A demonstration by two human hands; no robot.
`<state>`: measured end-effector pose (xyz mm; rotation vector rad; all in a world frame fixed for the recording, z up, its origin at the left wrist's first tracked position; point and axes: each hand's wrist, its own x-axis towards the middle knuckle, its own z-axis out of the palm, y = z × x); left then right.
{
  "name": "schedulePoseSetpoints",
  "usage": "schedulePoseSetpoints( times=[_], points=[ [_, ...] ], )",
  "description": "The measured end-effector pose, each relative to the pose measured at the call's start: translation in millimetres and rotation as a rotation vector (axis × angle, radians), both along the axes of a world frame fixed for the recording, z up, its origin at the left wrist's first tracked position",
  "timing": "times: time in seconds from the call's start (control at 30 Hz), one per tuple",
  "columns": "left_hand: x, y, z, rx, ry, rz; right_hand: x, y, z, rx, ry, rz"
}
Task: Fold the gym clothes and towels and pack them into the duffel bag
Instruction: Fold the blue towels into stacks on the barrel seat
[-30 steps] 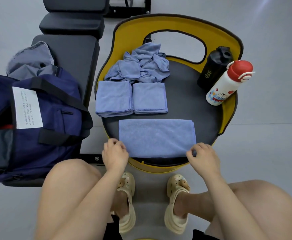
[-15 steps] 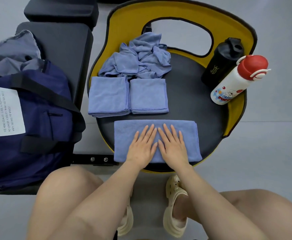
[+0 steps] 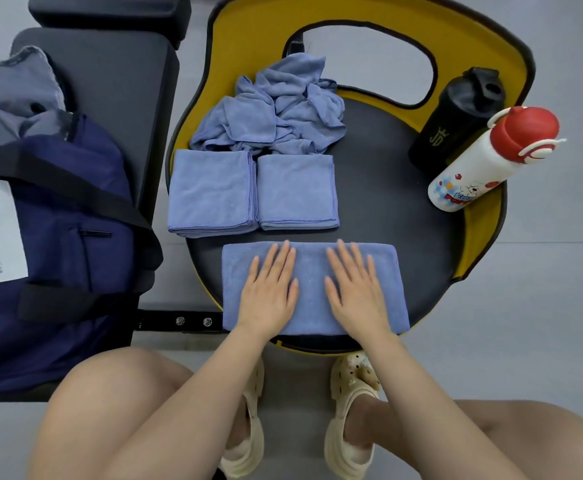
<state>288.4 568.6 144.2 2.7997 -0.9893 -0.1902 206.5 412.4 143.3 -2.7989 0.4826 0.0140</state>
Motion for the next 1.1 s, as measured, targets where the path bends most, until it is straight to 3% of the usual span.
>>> schedulePoseSetpoints(
  times=[0.07,0.47,0.67,0.87,1.0,1.1],
  points=[
    [2,-3,-3,0.008,0.007,-0.004,6,5,-4,-0.013,0.037,0.054],
    [11,-26,2,0.051,0.047,-0.042,-3,-41,-9,-0.119,0.126,-0.138],
    [17,5,1,-0.037,0.087,0.264,-1,-15,-1,-0.073,0.067,-0.130],
    [20,16,23,-0.469,0.332,0.756,-1,10,-8,-0.103,0.084,-0.049],
    [36,22,32,-0.348,0.578,0.850,0,12,-8,-0.121,0.092,-0.055],
    [43,30,37,-0.381,0.690,0.825,2,15,-7,-0.130,0.083,-0.074]
  ],
)
